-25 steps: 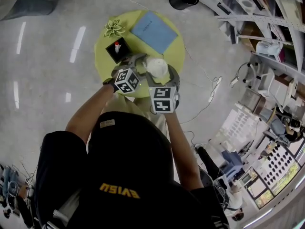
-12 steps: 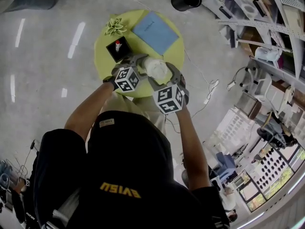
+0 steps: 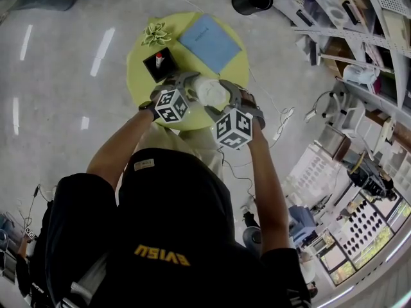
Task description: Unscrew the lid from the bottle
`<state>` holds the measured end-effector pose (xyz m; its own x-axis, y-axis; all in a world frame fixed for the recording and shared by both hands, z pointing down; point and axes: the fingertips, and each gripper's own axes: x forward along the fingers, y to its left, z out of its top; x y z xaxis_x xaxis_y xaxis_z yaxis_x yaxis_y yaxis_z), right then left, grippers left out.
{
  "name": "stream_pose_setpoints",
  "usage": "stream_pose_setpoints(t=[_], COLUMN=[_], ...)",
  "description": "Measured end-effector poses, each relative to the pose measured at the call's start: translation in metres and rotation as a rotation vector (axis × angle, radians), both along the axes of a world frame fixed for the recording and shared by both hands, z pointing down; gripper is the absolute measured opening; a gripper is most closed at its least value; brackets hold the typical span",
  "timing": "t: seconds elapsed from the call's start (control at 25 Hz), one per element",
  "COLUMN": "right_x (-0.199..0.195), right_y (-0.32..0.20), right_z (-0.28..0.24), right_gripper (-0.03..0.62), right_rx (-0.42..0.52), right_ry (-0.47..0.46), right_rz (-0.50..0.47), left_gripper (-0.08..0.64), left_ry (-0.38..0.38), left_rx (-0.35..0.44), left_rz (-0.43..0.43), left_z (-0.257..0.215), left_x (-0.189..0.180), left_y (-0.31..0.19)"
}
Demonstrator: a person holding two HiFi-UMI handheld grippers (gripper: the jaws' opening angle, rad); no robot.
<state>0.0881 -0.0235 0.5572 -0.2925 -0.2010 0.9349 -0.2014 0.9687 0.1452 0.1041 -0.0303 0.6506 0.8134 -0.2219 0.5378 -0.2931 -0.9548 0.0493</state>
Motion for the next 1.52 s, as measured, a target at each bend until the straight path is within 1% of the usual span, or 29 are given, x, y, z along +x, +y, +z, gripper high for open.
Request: stream_pose_setpoints(t=[0.16, 0.24, 0.28, 0.32, 0.36, 0.48, 0.52, 0.64, 0.72, 0.76, 0.84, 1.0, 1.12, 1.24, 1.36, 1.52], right_x=[-0.001, -0.001, -0.001, 0.001, 0.001, 0.0, 0.0, 0.0, 0.0, 0.0, 0.001, 0.001, 0.003, 0.005, 0.003, 0.0], right_y=[0.001, 0.001, 0.001, 0.001, 0.001, 0.002, 0.002, -0.004, -0.01, -0.012, -0.011, -0.012, -0.013, -0.012, -0.009, -0.01], right_z=[0.0, 0.001, 0.001, 0.0, -0.001, -0.009, -0.011, -0.019, -0.022, -0.022, -0.019, -0.011, -0.005, -0.005, -0.004, -0.005], right_gripper=[0.385, 0.385, 0.397, 0.435, 0.451, 0.453, 0.453, 0.453, 0.451, 0.448, 0.442, 0.419, 0.394, 0.385, 0.383, 0.384], right_rx=[0.012, 0.016, 0.007, -0.009, -0.026, -0.044, -0.042, -0.032, -0.022, -0.014, 0.001, 0.024, 0.034, 0.017, -0.006, -0.034], right_ry=[-0.009, -0.033, -0.053, -0.076, -0.1, -0.173, -0.203, -0.325, -0.389, -0.401, -0.388, -0.346, -0.301, -0.281, -0.245, -0.177], right_rz=[-0.003, 0.012, 0.033, 0.064, 0.099, 0.204, 0.255, 0.473, 0.607, 0.656, 0.716, 0.795, 0.801, 0.75, 0.638, 0.441], left_gripper=[0.411, 0.411, 0.411, 0.411, 0.411, 0.411, 0.411, 0.41, 0.391, 0.361, 0.359, 0.357, 0.357, 0.356, 0.356, 0.354], left_ry=[-0.004, -0.007, -0.008, -0.008, -0.008, -0.013, -0.014, -0.013, -0.014, -0.014, -0.012, -0.007, -0.004, 0.0, -0.001, 0.0], left_rx=[0.005, 0.01, 0.011, 0.011, 0.011, 0.012, 0.013, 0.018, 0.026, 0.031, 0.036, 0.033, 0.033, 0.025, 0.014, 0.004], left_rz=[0.006, 0.01, 0.014, 0.018, 0.022, 0.038, 0.043, 0.059, 0.077, 0.085, 0.091, 0.085, 0.082, 0.078, 0.076, 0.075], left_z=[0.0, 0.001, 0.002, 0.002, 0.002, 0.003, 0.003, 0.002, 0.0, -0.001, -0.001, 0.001, 0.003, 0.003, 0.004, 0.002], left_x=[-0.001, -0.002, -0.002, -0.002, -0.002, -0.003, -0.002, 0.003, 0.005, 0.006, 0.005, 0.003, 0.003, 0.006, 0.006, 0.005], left_y=[0.001, 0.001, 0.0, 0.0, 0.0, 0.0, 0.001, 0.001, 0.002, 0.003, 0.005, 0.007, 0.007, 0.008, 0.009, 0.007])
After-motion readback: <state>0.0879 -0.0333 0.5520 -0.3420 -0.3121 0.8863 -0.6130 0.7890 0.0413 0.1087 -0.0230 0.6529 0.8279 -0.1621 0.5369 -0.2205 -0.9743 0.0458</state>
